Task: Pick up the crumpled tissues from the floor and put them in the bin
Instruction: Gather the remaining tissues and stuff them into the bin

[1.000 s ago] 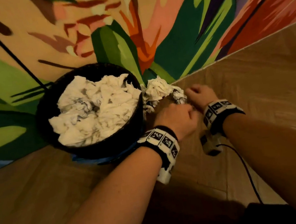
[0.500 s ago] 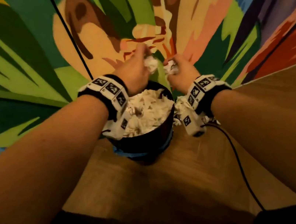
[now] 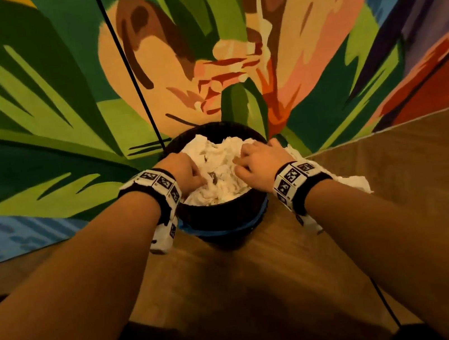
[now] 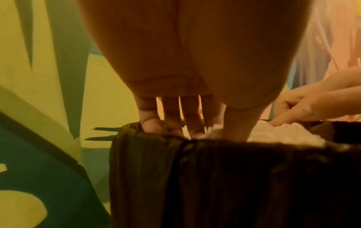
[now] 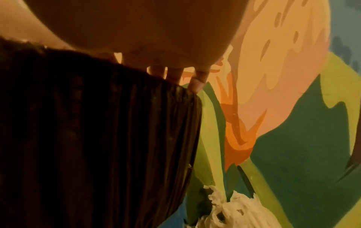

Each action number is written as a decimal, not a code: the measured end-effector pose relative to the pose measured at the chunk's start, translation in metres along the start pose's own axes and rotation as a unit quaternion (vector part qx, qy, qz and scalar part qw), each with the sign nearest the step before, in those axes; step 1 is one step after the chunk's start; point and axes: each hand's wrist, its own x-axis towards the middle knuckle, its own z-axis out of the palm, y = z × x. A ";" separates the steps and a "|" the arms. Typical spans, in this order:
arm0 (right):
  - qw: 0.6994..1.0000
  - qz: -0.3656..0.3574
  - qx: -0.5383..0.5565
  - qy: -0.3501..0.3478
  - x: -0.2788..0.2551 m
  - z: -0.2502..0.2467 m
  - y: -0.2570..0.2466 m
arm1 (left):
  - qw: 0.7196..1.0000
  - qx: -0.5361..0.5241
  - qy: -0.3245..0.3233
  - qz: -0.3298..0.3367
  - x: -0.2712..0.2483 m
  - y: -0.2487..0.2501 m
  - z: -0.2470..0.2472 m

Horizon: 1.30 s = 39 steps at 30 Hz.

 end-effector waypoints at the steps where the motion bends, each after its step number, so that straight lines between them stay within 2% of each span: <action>1: 1.000 -0.007 -0.009 0.002 -0.001 0.002 -0.001 | 1.000 0.010 0.003 -0.001 0.001 0.003 0.002; 5: 0.999 -0.021 -0.028 -0.008 -0.006 0.006 -0.001 | 0.998 0.043 -0.026 -0.031 0.001 0.008 0.009; 10: 1.000 -0.014 0.023 0.006 -0.011 0.007 -0.004 | 0.995 0.079 -0.047 -0.024 0.000 0.010 0.018; 15: 1.000 -0.004 0.002 -0.003 -0.010 0.007 -0.004 | 0.990 0.122 -0.070 -0.020 -0.002 0.016 0.023; 19: 1.000 0.008 -0.007 0.004 -0.009 0.006 -0.002 | 0.993 0.087 -0.080 -0.021 -0.004 0.019 0.022; 23: 0.999 0.030 0.027 0.029 -0.009 -0.004 -0.001 | 0.999 0.026 -0.018 -0.008 -0.002 0.018 -0.002; 28: 0.990 0.051 0.100 0.084 -0.015 -0.023 0.011 | 0.991 0.079 0.111 0.011 0.001 0.034 -0.036; 32: 0.970 0.079 0.176 0.145 -0.019 -0.035 0.031 | 0.974 -0.017 0.223 0.029 0.004 0.059 -0.054; 35: 0.952 0.137 0.215 0.169 -0.021 -0.038 0.059 | 0.959 -0.088 0.253 0.095 0.007 0.100 -0.058; 39: 0.931 0.229 0.230 0.164 -0.023 -0.034 0.109 | 0.944 -0.108 0.255 0.180 0.013 0.167 -0.037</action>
